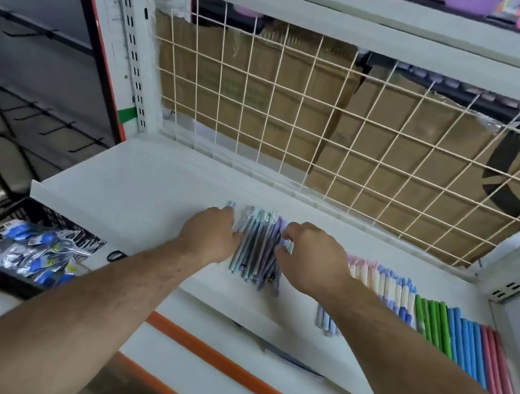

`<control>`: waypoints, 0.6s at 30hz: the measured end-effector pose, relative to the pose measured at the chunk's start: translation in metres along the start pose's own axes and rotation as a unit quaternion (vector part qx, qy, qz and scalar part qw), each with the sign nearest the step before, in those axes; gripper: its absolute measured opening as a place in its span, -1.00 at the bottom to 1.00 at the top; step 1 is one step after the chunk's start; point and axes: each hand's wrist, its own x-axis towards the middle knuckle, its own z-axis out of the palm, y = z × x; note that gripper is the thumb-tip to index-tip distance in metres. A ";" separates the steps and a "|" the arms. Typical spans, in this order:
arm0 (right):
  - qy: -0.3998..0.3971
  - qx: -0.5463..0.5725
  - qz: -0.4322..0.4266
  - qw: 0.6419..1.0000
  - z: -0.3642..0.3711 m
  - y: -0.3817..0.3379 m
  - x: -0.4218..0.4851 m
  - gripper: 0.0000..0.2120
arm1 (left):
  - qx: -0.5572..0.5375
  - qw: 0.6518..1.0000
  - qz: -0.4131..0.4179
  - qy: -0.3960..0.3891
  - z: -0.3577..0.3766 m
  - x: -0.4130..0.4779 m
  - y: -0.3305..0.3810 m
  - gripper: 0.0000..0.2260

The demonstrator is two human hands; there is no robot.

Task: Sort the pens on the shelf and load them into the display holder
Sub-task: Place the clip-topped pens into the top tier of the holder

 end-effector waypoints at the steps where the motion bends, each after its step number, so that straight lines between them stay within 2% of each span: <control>1: -0.003 -0.002 0.000 1.000 0.002 -0.001 0.002 -0.76 | -0.004 1.000 -0.004 -0.005 0.002 0.002 -0.001 -0.61; 4: -0.007 -0.003 0.002 1.000 0.006 -0.002 0.009 -0.78 | -0.008 1.000 -0.014 -0.013 0.006 0.006 -0.003 -0.59; 11: -0.013 0.014 0.003 1.000 0.011 -0.007 0.016 -0.84 | -0.036 0.996 -0.060 -0.053 0.004 0.015 0.000 -0.83; 18: -0.010 0.019 0.008 1.000 0.010 -0.006 0.019 -0.85 | -0.029 0.991 -0.092 -0.097 0.006 0.019 0.003 -0.90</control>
